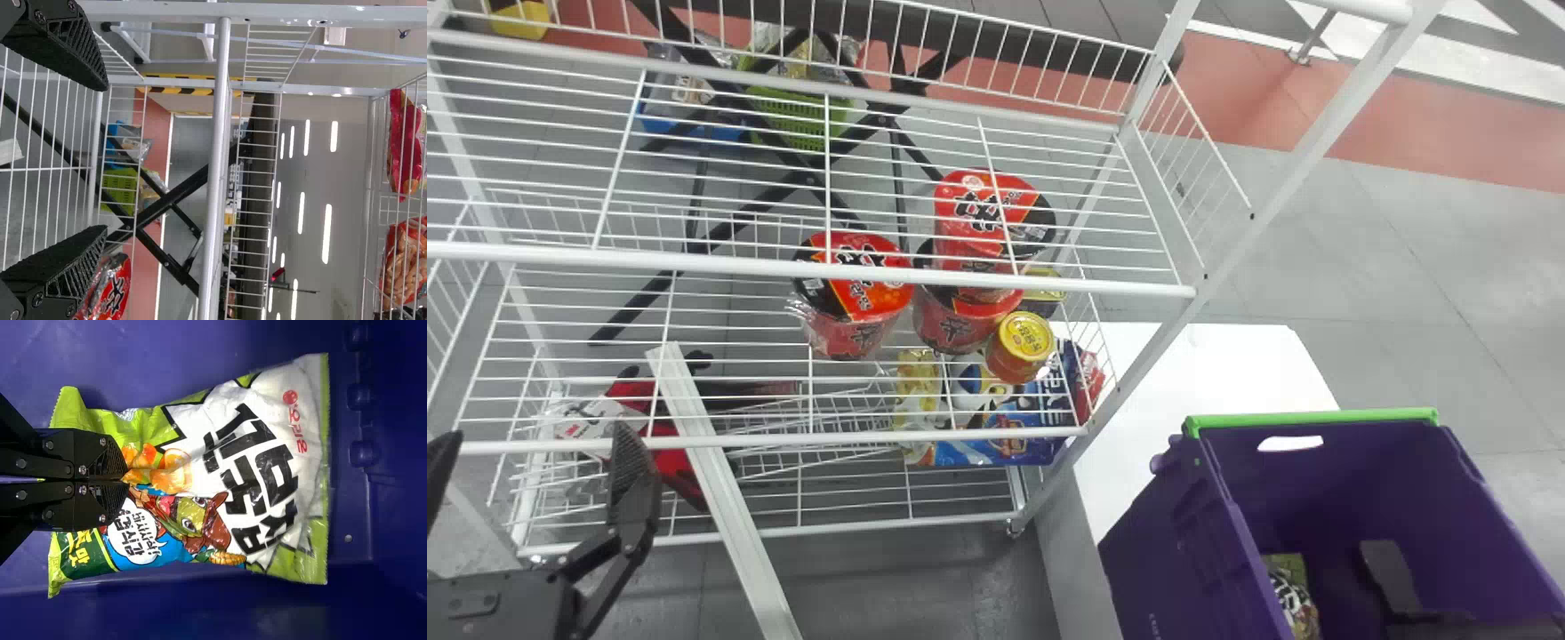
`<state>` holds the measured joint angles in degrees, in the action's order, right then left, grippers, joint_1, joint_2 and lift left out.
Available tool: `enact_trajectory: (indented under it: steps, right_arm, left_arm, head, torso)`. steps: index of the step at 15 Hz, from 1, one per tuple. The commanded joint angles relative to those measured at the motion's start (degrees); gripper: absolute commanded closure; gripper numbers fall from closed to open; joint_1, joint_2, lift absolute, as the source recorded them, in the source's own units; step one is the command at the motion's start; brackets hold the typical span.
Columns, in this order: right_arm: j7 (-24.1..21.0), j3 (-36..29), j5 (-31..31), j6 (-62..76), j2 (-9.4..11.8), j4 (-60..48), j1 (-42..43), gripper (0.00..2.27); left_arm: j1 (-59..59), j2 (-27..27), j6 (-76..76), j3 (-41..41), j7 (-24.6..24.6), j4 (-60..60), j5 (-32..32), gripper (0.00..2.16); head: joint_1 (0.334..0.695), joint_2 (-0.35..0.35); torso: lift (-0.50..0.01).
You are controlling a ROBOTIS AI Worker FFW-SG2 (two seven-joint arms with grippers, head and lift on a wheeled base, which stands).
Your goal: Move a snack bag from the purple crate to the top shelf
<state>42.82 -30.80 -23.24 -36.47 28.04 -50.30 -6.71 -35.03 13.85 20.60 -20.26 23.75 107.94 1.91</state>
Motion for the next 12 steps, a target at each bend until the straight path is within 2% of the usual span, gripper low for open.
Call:
enact_trajectory:
  steps: [1,12]
  right_arm:
    - [0.2,-1.7,0.7,0.3,-1.0,-1.4,-0.7,1.72]
    - [0.9,-2.9,2.3,0.6,-3.1,-4.2,-2.1,1.72]
  left_arm:
    - [-0.1,-0.1,0.0,-0.1,0.2,-0.1,-0.2,0.06]
    - [0.1,-0.3,0.7,0.1,0.2,-0.8,-0.9,0.06]
  head:
    - [0.695,-0.35]
    - [0.695,-0.35]
  torso:
    - [-0.435]
    - [-0.391]
